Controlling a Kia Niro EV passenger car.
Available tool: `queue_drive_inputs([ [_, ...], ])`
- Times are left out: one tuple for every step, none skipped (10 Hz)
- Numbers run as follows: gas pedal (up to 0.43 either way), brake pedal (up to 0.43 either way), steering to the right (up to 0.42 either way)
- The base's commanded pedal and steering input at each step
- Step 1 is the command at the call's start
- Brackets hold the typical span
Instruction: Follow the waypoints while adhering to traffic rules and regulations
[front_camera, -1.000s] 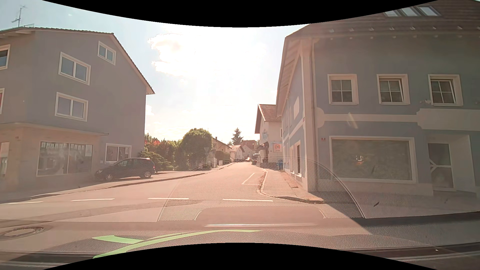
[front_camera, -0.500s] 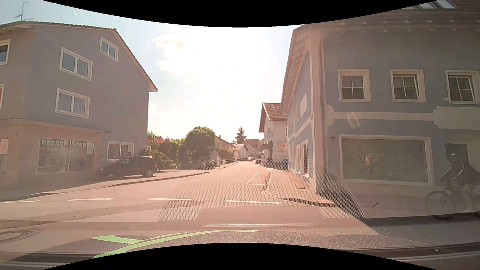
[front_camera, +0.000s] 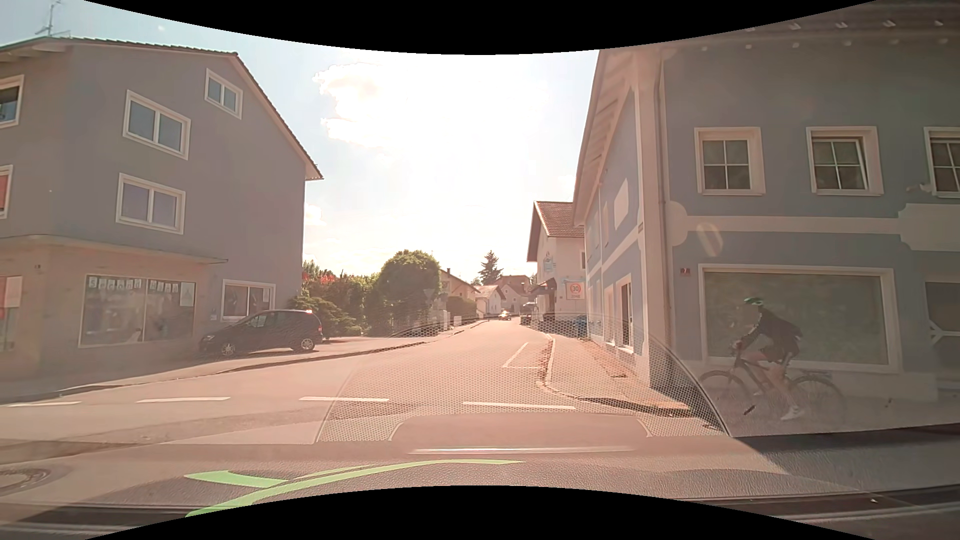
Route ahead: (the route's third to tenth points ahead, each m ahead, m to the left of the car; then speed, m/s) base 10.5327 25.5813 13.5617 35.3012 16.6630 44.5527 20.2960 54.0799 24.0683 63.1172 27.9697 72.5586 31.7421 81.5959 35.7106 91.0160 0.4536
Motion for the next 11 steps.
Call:
queue_drive_inputs([
  [0.000, 0.220, -0.302],
  [0.000, 0.213, -0.293],
  [0.000, 0.213, -0.286],
  [0.000, 0.213, -0.285],
  [0.000, 0.213, -0.285],
  [0.000, 0.213, -0.285],
  [0.000, 0.213, -0.285],
  [0.000, 0.220, -0.285],
  [0.000, 0.220, -0.285],
  [0.000, 0.213, -0.285],
  [0.000, 0.213, -0.285],
])
